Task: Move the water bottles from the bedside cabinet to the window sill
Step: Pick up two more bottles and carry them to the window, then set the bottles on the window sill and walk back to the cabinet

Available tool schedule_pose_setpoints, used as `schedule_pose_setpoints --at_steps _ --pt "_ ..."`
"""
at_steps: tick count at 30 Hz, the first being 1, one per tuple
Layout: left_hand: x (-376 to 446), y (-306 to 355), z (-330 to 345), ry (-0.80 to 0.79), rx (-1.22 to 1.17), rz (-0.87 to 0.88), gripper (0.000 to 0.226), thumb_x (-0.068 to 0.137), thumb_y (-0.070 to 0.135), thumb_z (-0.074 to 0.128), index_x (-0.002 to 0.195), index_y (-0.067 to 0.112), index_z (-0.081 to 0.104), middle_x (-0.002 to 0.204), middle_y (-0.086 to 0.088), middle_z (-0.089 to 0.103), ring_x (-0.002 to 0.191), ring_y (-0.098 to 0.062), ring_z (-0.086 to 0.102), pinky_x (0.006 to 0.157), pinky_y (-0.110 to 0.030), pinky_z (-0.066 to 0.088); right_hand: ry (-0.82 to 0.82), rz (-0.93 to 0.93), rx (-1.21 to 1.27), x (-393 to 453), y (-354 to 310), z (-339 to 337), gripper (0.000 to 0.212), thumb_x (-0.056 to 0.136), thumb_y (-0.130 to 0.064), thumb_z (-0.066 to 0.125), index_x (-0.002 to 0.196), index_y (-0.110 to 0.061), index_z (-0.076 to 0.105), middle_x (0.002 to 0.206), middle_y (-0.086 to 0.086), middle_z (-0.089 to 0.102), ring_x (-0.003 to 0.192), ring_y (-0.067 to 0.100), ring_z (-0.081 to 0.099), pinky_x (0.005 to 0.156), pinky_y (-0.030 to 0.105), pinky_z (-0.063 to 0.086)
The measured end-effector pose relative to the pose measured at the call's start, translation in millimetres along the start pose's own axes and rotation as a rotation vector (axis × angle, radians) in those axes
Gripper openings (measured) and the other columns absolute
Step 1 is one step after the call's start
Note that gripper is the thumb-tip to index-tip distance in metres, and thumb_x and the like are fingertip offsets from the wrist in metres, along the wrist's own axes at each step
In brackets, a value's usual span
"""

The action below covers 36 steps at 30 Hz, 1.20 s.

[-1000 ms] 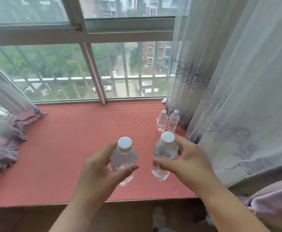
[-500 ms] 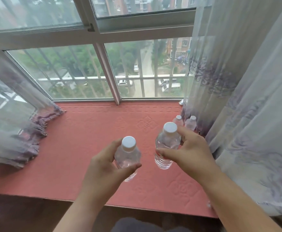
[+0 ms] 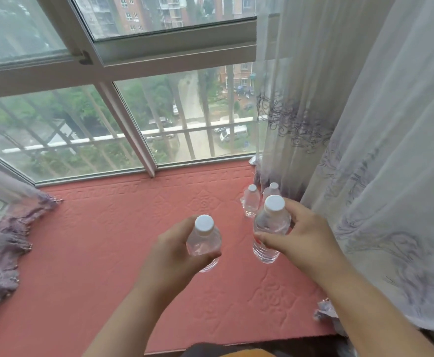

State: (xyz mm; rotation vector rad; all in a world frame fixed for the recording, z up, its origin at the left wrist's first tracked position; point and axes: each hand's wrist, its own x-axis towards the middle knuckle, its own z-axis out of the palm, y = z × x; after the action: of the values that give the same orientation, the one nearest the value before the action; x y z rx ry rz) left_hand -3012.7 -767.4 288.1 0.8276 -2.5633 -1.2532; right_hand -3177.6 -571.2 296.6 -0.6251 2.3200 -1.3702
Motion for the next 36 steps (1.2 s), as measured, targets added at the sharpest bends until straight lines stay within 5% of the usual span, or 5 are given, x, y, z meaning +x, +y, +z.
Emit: schedule_pose_setpoints --at_steps 8,15,20,26,36 --pt "56.6 -14.6 21.2 -0.092 0.042 0.027 0.06 0.071 0.044 0.085 0.123 0.048 0.056 0.11 0.028 0.064 0.104 0.001 0.059 0.09 -0.037 0.052 0.057 0.027 -0.044 25.0 22.4 3.4 0.056 0.065 -0.017 0.092 0.095 -0.055 0.063 0.09 -0.032 0.069 0.084 -0.012 0.064 0.07 0.003 0.043" --pt "106.5 -25.5 42.5 -0.141 0.166 0.023 0.054 0.071 0.05 0.079 0.117 0.05 0.051 0.102 0.027 0.063 0.097 -0.007 0.061 0.084 -0.039 0.052 0.063 0.103 -0.094 56.3 45.1 11.7 0.061 0.063 -0.027 0.093 0.117 -0.038 0.068 0.099 -0.02 0.072 0.094 -0.003 0.066 0.082 0.02 0.049" --pt "144.8 -44.5 63.3 -0.163 0.126 0.011 0.051 0.073 0.046 0.078 0.117 0.047 0.053 0.105 0.023 0.064 0.099 -0.009 0.061 0.085 -0.042 0.052 0.081 0.132 -0.184 82.1 70.2 21.4 0.055 0.061 -0.035 0.092 0.111 -0.036 0.069 0.094 -0.016 0.073 0.09 0.009 0.068 0.083 0.034 0.055" --pt "193.6 -79.3 102.8 -0.201 0.039 -0.064 0.049 0.076 0.035 0.077 0.119 0.042 0.054 0.114 0.019 0.062 0.106 -0.011 0.059 0.092 -0.042 0.051 0.12 0.176 -0.153 114.9 124.1 46.4 0.059 0.06 -0.032 0.091 0.11 -0.047 0.063 0.097 -0.019 0.073 0.093 0.006 0.067 0.085 0.032 0.054" --pt "264.1 -130.5 164.5 -0.247 -0.053 -0.186 0.049 0.075 0.022 0.078 0.11 0.046 0.053 0.105 0.022 0.061 0.101 -0.01 0.059 0.083 -0.03 0.048 0.023 0.237 -0.215 166.0 223.2 74.8 0.064 0.058 -0.023 0.089 0.118 -0.034 0.07 0.114 -0.012 0.071 0.106 0.012 0.066 0.095 0.034 0.052"
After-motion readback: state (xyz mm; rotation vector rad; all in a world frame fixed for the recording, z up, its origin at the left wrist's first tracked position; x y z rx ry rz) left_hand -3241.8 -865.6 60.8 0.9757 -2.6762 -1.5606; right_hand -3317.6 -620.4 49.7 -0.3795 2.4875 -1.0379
